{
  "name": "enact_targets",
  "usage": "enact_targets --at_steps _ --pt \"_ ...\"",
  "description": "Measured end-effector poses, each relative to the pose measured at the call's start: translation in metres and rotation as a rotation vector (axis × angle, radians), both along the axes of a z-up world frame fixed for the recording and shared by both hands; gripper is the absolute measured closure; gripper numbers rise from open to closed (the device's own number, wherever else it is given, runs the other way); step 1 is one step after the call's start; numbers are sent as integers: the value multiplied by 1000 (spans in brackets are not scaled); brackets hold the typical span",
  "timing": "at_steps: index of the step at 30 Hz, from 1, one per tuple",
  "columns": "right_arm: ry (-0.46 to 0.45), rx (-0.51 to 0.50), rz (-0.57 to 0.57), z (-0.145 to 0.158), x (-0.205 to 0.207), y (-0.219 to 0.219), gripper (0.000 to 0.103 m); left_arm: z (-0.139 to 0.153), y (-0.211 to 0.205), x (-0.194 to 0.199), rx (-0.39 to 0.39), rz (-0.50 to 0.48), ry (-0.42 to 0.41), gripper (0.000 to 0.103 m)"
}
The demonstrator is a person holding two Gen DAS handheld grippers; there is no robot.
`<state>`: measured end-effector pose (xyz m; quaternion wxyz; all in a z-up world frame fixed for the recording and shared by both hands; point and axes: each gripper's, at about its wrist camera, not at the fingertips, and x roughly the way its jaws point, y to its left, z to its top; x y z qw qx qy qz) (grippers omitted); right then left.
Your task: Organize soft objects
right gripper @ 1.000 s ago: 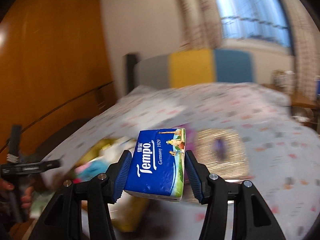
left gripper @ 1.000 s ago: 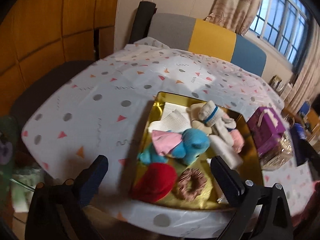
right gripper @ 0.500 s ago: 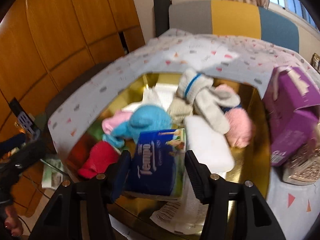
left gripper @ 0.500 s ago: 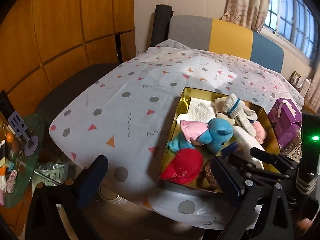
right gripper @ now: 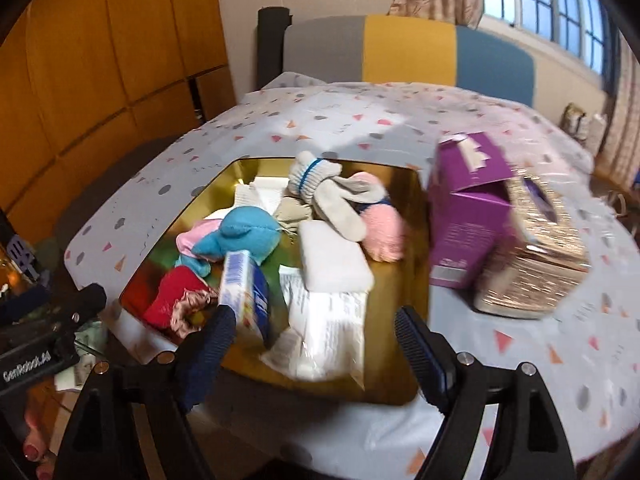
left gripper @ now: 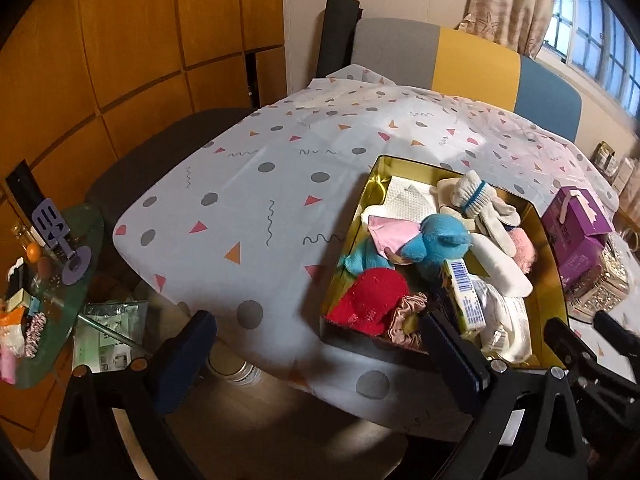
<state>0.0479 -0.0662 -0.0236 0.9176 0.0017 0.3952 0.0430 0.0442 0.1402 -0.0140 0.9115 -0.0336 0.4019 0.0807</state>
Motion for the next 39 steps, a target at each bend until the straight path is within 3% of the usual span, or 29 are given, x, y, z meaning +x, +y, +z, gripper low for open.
enact_targets --at_steps 5,13,39 --pt "-16 -127 -78 16 -22 7 20 9 -4 -13 46 -7 -27 0" --pt "11 -13 -151 26 -41 -15 20 19 -9 -29 39 -17 -23 0" --pt "-22 -27 -174 32 -56 -12 19 19 -17 -34 75 -28 12 0"
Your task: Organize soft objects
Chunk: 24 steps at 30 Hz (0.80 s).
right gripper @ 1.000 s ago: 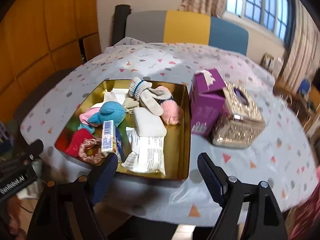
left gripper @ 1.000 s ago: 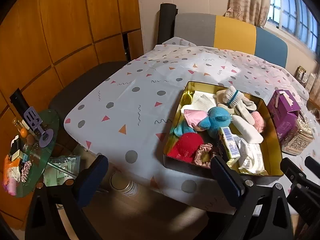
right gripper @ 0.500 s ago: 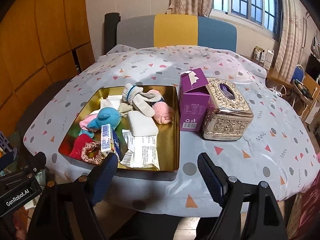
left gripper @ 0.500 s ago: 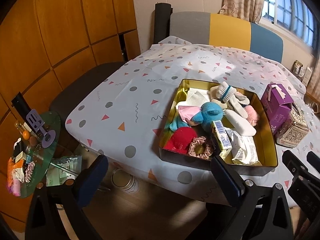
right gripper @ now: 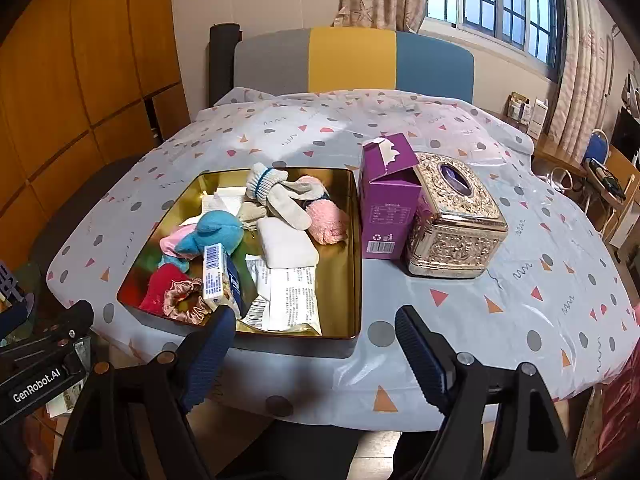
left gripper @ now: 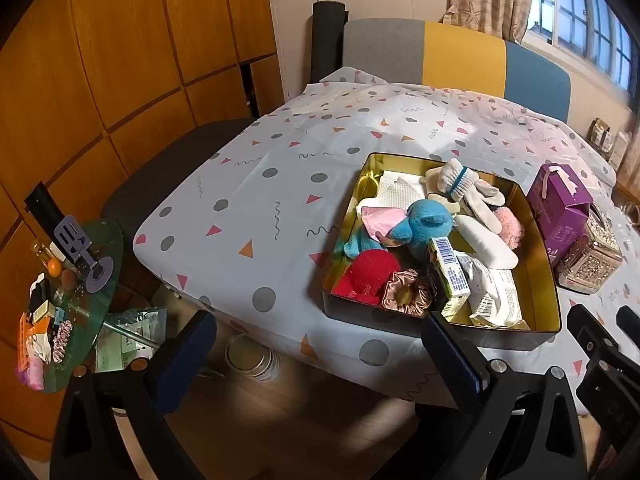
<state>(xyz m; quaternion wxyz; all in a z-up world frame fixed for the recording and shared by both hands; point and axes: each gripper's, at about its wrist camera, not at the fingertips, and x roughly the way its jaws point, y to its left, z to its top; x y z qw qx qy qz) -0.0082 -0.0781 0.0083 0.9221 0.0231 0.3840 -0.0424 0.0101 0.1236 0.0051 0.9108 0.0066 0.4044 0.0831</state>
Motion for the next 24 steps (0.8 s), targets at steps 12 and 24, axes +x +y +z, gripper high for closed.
enact_targets --at_steps 12,24 --pt "14 16 -8 -5 1 -2 20 1 -8 -2 15 -23 -2 0" --pt "22 23 -16 -8 1 -6 20 -1 -12 -1 6 -45 17 0"
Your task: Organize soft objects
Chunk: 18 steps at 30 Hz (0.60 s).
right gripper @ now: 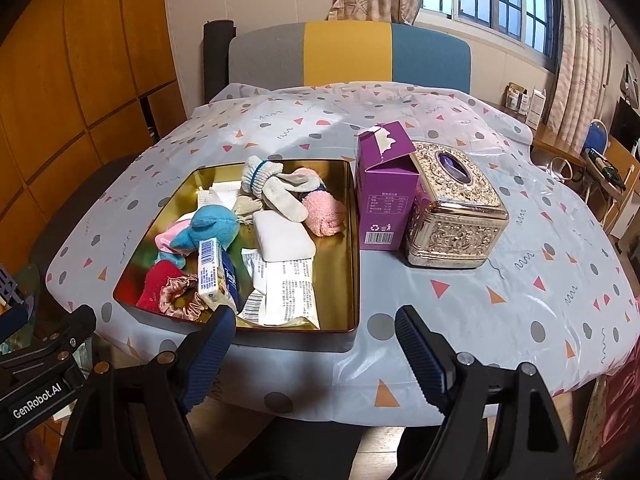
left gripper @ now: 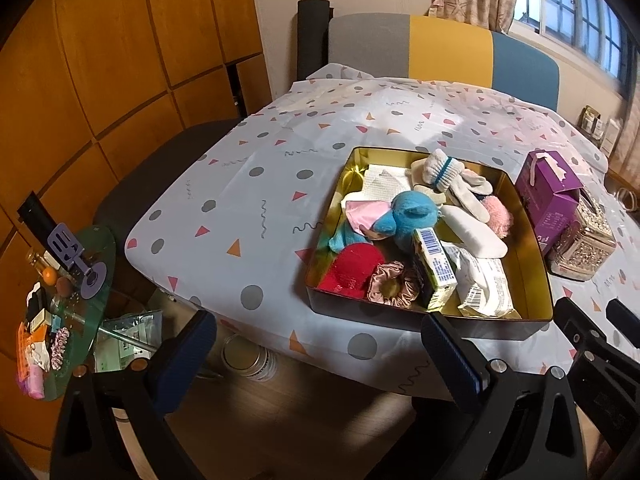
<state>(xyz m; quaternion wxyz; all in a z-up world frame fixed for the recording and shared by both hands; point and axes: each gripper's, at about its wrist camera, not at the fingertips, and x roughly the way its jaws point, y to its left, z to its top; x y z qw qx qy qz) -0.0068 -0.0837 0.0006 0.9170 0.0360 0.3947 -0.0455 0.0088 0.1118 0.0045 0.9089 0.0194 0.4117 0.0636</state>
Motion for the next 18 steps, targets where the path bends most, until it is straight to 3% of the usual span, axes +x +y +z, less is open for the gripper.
enact_targets --at_steps 10,18 --pt "0 8 -10 0 0 -3 20 1 -3 -2 -43 -31 0 0" --pt "-2 10 -11 0 0 -2 20 0 -6 -2 -20 -33 5 0"
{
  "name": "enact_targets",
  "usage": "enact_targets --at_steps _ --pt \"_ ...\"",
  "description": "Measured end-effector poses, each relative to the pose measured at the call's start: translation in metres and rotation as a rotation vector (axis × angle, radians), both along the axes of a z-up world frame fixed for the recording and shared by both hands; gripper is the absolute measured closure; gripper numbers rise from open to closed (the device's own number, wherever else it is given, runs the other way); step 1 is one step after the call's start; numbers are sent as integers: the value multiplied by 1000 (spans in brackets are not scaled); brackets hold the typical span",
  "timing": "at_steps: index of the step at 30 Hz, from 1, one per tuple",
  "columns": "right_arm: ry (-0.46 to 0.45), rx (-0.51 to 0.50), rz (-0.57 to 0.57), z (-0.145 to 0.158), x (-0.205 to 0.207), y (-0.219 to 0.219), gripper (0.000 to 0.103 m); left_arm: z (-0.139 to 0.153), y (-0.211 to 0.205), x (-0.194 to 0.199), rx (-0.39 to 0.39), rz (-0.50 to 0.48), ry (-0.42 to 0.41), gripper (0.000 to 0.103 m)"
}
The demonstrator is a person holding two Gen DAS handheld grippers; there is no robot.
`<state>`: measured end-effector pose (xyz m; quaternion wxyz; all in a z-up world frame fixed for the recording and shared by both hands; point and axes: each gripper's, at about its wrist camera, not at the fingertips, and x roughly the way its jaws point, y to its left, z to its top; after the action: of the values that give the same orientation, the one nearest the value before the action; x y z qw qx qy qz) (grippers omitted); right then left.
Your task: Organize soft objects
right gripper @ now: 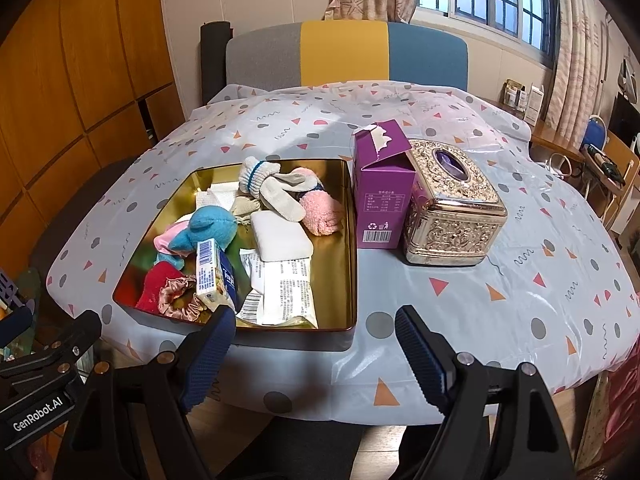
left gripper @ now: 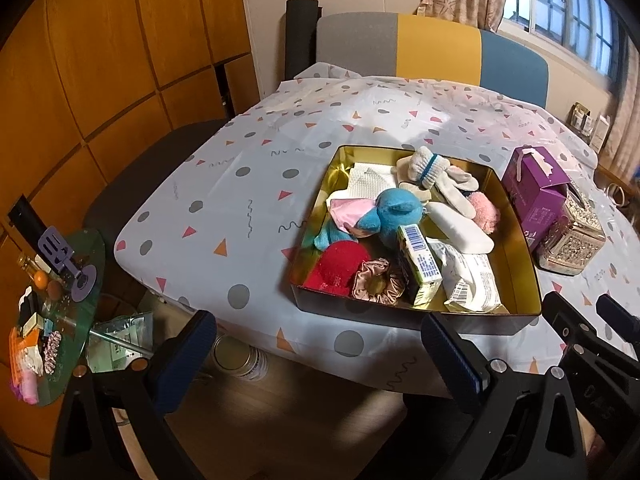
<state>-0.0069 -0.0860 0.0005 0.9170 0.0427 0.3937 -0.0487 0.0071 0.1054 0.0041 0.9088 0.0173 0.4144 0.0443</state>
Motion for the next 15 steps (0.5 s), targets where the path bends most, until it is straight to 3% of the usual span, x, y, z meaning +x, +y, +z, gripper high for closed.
enact_targets --at_steps 15 --pt "6 3 5 -1 1 1 20 -1 -1 2 21 6 -2 0"
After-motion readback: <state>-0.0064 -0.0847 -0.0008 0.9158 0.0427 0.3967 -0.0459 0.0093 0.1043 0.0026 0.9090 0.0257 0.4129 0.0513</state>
